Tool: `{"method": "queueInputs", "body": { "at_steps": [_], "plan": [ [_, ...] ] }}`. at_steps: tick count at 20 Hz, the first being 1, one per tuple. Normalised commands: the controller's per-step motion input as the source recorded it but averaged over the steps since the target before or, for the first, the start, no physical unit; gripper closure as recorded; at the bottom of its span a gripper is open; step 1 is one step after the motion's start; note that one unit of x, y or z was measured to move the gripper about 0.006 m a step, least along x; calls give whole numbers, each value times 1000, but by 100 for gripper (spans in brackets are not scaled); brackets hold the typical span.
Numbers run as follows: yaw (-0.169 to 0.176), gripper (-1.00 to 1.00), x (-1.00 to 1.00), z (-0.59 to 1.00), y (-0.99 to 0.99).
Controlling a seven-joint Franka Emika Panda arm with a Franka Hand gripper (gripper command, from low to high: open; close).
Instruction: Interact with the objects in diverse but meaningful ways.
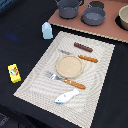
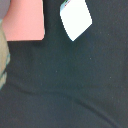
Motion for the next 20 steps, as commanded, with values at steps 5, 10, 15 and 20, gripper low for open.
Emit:
{"method": "queueInputs", "body": {
  "at_steps": [5,10,15,20],
  "plan": [
    [0,-100,0,-21,-6],
    [-9,-100,278,-194,13],
    [-17,-100,604,-262,0],
    [-92,-100,701,-196,-17]
  ]
}}
